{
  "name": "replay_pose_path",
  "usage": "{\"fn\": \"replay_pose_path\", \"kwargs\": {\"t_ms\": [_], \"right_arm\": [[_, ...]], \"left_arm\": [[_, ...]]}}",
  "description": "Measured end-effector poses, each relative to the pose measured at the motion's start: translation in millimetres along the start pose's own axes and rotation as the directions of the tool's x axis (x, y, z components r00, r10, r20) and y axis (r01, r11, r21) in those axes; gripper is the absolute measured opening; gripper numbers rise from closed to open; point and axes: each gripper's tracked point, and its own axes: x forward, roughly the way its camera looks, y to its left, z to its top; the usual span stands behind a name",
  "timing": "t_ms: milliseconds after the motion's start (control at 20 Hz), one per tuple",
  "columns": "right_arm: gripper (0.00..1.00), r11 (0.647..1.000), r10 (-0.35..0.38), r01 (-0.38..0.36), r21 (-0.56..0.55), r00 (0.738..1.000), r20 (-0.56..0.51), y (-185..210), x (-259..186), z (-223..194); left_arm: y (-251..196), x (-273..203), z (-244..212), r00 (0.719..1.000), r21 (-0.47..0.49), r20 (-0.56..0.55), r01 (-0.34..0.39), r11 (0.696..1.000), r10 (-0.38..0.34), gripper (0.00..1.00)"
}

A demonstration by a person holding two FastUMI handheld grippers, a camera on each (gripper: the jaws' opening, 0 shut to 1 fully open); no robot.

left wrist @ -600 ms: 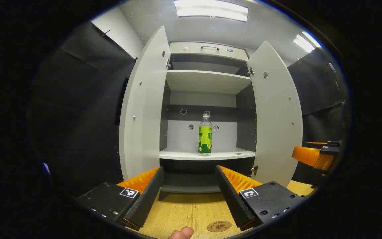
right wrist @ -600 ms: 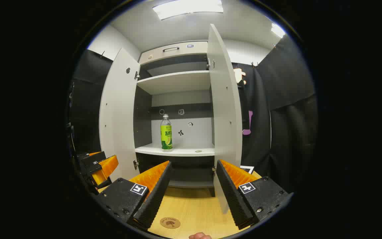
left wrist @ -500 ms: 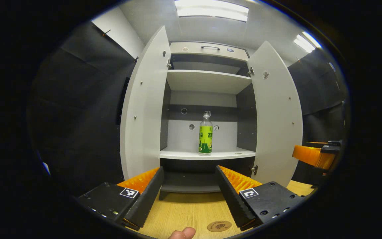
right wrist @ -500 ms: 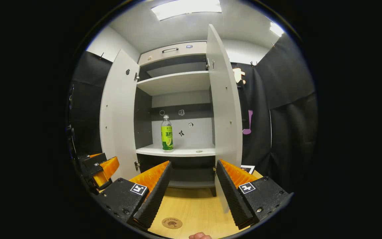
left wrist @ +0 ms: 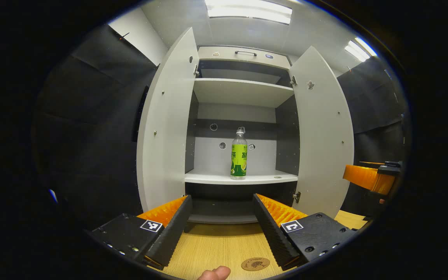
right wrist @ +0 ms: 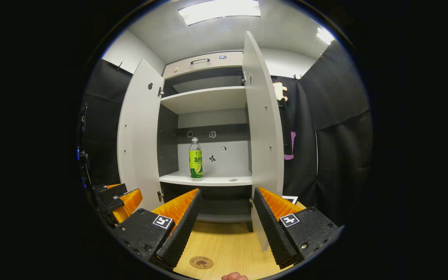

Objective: Grasp the bottle in the cabinet with the left hand and place it on the coaster, then close the right door with the right hand and the left door with the left hand.

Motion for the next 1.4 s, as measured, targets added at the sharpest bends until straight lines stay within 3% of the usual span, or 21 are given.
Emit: {"fn": "replay_pose_path", "kwargs": {"t_ms": [500, 550, 600, 1000, 1200, 1400], "right_arm": [[0.83, 1.0, -0.004, 0.004, -0.001, 1.0, -0.008, -4.0, 0.4, -3.4], [0.83, 1.0, -0.003, 0.003, 0.0, 1.0, -0.009, -2.7, 0.1, -3.4], [0.83, 1.0, -0.002, 0.002, -0.001, 1.0, -0.008, -2.5, 0.5, -3.2], [0.83, 1.0, 0.009, -0.009, -0.001, 1.0, 0.0, -2.1, -2.2, -0.4], [0.83, 1.0, 0.009, -0.009, -0.003, 1.0, -0.002, -2.4, -2.4, -0.6], [0.83, 1.0, 0.004, -0.004, -0.017, 1.0, -0.009, -5.8, -4.2, -1.1]], "left_arm": [[-1.1, 2.6, -1.0, 1.0, -0.003, -0.008, -0.008, 1.0, 0.008, 0.94], [-0.1, 2.7, 0.1, 1.0, 0.0, -0.006, -0.01, 1.0, 0.01, 0.99], [-0.3, 2.4, 0.3, 1.0, -0.001, -0.004, -0.01, 1.0, 0.01, 0.94], [-4.9, 12.4, 4.3, 1.0, -0.011, -0.016, 0.012, 1.0, -0.012, 0.94], [-18.5, 36.3, 20.9, 0.997, -0.023, 0.005, 0.081, 0.996, -0.081, 0.95], [-43.2, 83.9, 45.0, 0.977, -0.063, 0.042, 0.21, 0.976, -0.208, 0.95]]}}
